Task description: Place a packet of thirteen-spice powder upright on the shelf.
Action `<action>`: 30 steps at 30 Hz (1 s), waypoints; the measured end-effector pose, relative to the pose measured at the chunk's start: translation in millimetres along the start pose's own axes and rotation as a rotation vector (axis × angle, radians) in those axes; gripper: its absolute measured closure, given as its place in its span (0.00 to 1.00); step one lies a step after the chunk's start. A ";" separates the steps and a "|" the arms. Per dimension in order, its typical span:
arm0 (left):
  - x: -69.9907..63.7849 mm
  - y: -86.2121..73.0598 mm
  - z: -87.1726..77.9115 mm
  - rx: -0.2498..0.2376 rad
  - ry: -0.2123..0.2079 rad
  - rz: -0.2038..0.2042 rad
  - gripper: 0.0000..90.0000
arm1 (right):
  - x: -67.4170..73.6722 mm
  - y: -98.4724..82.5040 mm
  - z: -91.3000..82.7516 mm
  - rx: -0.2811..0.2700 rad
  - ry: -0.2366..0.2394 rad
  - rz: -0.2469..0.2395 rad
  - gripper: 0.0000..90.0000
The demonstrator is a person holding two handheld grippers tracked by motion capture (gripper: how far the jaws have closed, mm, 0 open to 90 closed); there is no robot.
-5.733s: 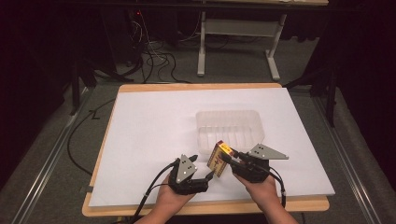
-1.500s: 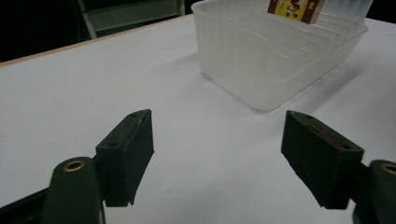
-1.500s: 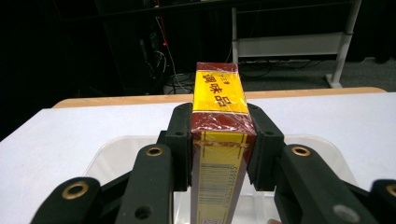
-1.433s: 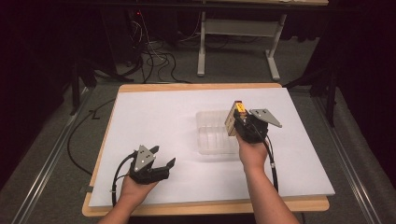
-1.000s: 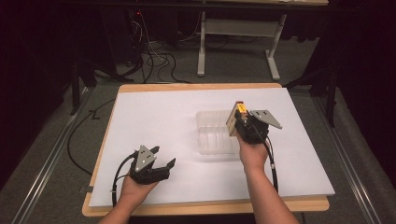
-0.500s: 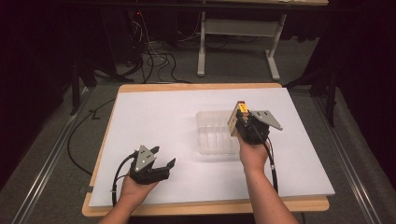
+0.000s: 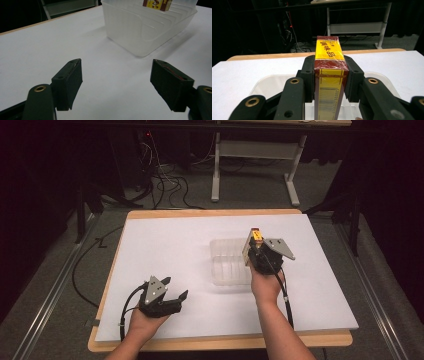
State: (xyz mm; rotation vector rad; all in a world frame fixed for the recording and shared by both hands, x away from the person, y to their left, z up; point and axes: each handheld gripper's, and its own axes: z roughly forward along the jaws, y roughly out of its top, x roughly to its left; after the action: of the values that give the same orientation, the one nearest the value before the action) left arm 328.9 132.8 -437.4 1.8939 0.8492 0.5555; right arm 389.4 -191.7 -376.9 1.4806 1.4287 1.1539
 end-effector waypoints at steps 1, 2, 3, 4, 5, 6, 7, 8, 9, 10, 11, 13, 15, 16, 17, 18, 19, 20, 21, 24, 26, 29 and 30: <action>0.0 0.0 0.0 0.000 0.000 0.000 0.29 | 0.0 0.0 0.2 0.000 -0.004 0.006 0.75; -0.1 0.0 -0.1 0.000 -0.001 0.000 0.29 | 0.0 -0.2 0.7 0.000 -0.007 0.005 0.75; -0.2 0.0 -0.2 0.000 -0.001 0.000 0.29 | -0.1 -0.4 1.1 0.001 -0.008 0.004 0.75; -0.3 -0.1 -0.2 0.000 -0.002 0.000 0.29 | -0.2 -0.8 1.8 0.005 -0.014 0.004 0.75; -0.3 -0.1 -0.2 0.001 -0.003 0.002 0.29 | -0.6 -1.4 2.5 0.010 -0.016 0.004 0.75; -0.3 -0.1 -0.2 0.001 -0.003 0.002 0.29 | -0.8 -2.2 3.5 0.011 -0.013 0.007 0.75; -0.7 -0.4 0.5 0.000 -0.003 0.003 0.29 | -0.8 -3.0 4.4 0.015 -0.018 0.007 0.75; -0.7 -0.4 0.5 0.000 -0.003 0.003 0.29 | -0.5 -3.8 5.5 0.017 -0.017 0.007 0.75; -0.7 -0.4 0.7 0.001 -0.005 0.003 0.29 | -0.5 -3.8 5.5 0.017 -0.017 0.007 0.75; -0.6 -0.4 0.7 0.004 -0.006 0.006 0.29 | 0.8 -5.7 7.9 0.020 -0.021 0.002 0.75; -0.5 -0.5 0.8 0.005 -0.005 0.008 0.29 | 0.8 -5.7 7.9 0.020 -0.021 0.002 0.75; -0.3 -0.5 0.9 0.007 -0.005 0.005 0.29 | 3.1 -9.2 11.2 0.023 -0.031 -0.008 0.75; -0.4 -0.5 0.8 0.005 -0.007 0.003 0.29 | 4.2 -12.3 14.7 0.036 -0.035 -0.016 0.75; -0.6 -0.4 0.7 0.003 -0.007 0.002 0.29 | 4.8 -14.2 16.6 0.045 -0.042 -0.019 0.75; -0.6 -0.4 0.7 0.003 -0.007 0.002 0.29 | 5.3 -16.1 18.8 0.052 -0.041 -0.023 0.74; -0.9 -0.3 0.4 0.001 -0.006 0.003 0.29 | 6.0 -18.0 21.0 0.061 -0.044 -0.028 0.74; -0.9 -0.3 0.4 0.001 -0.006 0.003 0.29 | 6.7 -19.6 22.9 0.069 -0.047 -0.033 0.74; -1.0 -0.3 0.3 0.001 -0.007 0.003 0.29 | 7.6 -21.1 24.7 0.073 -0.050 -0.036 0.74; -1.2 -0.3 0.3 0.001 -0.008 0.004 0.29 | 8.6 -22.5 26.3 0.077 -0.050 -0.040 0.74; -1.1 -0.3 0.4 0.002 -0.010 0.004 0.29 | 11.4 -26.8 30.0 0.089 -0.050 -0.052 0.73; -1.0 -0.5 0.5 0.002 -0.011 0.004 0.29 | 12.2 -29.5 30.2 0.087 -0.045 -0.064 0.71; -0.8 -0.5 0.5 0.002 -0.013 0.003 0.29 | 12.2 -32.6 28.9 0.100 -0.033 -0.084 0.66; -0.8 -0.5 0.7 0.002 -0.013 0.004 0.29 | 11.9 -33.3 28.4 0.108 -0.025 -0.084 0.64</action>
State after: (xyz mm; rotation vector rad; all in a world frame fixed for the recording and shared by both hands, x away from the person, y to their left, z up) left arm 328.7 132.0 -438.1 1.8991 0.8385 0.5445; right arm 405.9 -175.3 -416.0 1.4884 1.5415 1.0180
